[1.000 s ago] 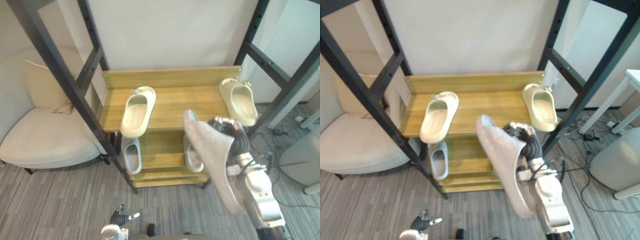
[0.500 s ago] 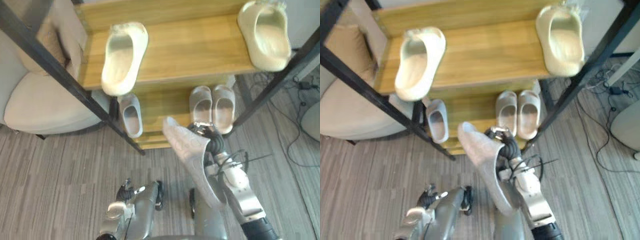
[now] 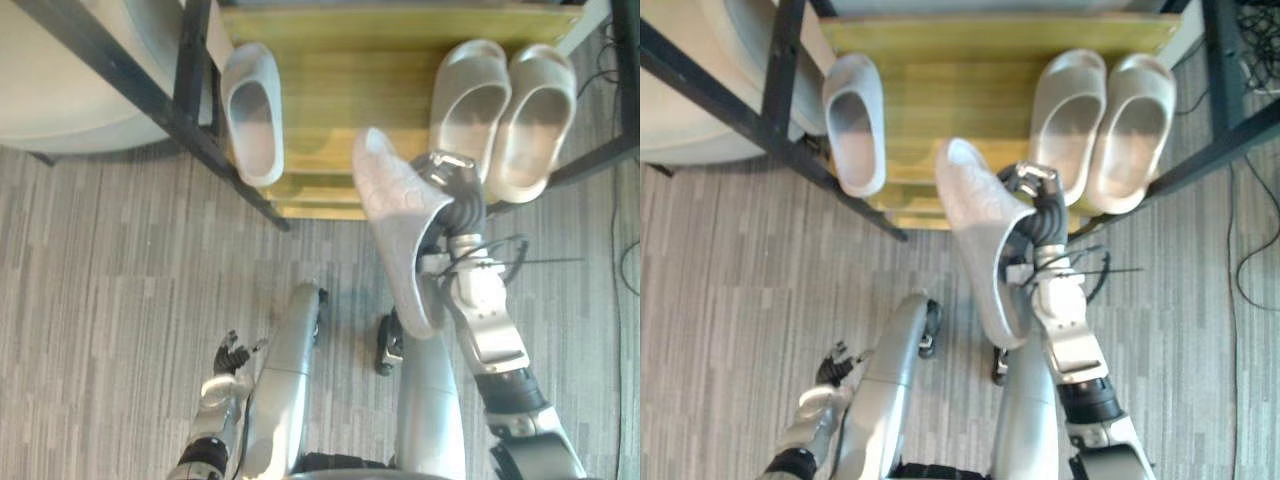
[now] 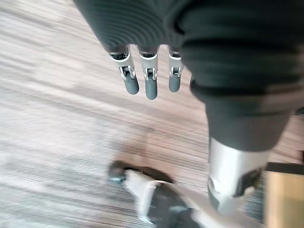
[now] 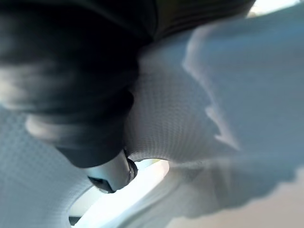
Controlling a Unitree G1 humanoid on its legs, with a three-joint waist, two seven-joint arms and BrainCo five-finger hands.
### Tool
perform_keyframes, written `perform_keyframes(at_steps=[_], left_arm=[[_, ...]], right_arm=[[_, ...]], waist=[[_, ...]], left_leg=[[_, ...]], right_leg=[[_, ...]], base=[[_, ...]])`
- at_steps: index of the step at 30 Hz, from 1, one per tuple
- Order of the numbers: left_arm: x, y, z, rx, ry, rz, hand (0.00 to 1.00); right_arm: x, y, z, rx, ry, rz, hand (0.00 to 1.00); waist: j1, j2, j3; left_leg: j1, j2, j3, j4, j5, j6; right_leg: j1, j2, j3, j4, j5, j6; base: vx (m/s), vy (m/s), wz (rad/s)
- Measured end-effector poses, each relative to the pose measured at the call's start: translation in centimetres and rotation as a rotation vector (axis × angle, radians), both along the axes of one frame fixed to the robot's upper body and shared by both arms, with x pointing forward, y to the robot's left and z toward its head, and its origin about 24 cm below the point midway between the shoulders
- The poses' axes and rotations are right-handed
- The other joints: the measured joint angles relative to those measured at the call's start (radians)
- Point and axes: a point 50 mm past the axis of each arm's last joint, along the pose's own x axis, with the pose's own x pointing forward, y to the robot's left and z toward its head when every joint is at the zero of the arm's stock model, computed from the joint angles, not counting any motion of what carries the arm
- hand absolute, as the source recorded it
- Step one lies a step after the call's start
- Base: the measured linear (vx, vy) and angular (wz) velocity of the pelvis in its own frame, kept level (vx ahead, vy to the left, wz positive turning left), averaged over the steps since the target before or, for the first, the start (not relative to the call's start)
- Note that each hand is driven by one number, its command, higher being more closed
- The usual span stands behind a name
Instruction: Organize the slippers on the shoe rack
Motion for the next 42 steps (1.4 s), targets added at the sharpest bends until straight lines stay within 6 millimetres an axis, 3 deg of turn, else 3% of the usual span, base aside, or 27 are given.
perform_keyframes(at_steps=[17, 32, 33, 42], left_arm=[[0.4, -0.2, 0.4, 0.035, -0.015, 0.003, 0.0], [0.7, -0.7, 0.6, 0.064, -0.027, 0.032, 0.0], [0.8, -0.8, 0.6, 0.062, -0.03, 0.033, 0.0], [1.1, -0.9, 0.8, 0.069, -0.034, 0.051, 0.0]], right_arm=[[4.8, -0.4, 8.3, -0.118, -0.141, -0.308, 1.0], [7.1, -0.1, 11.2, -0.086, -0.102, -0.433, 1.0], [7.1, -0.2, 11.2, -0.073, -0.103, -0.44, 0.0], [7.2, -1.0, 11.9, 0.065, -0.093, -0.505, 0.0]], waist=[[0.064, 0.002, -0.001], [0.118, 0.019, -0.035], [0.126, 0.02, -0.042], [0.146, 0.023, -0.045]], left_leg=[[-0.143, -0.027, -0.073, 0.066, 0.013, -0.053], [-0.202, -0.055, -0.142, 0.057, 0.04, -0.102], [-0.209, -0.057, -0.146, 0.056, 0.042, -0.106], [-0.212, -0.077, -0.175, 0.03, 0.058, -0.123]], right_leg=[[-0.123, -0.017, -0.066, 0.096, -0.036, -0.029], [-0.157, -0.034, -0.141, 0.101, -0.048, -0.069], [-0.163, -0.034, -0.145, 0.101, -0.044, -0.078], [-0.163, -0.051, -0.175, 0.1, -0.05, -0.086]], base=[[-0.01, -0.051, 0.09], [-0.01, -0.036, 0.1], [0.0, -0.04, 0.07], [-0.01, -0.04, 0.1]])
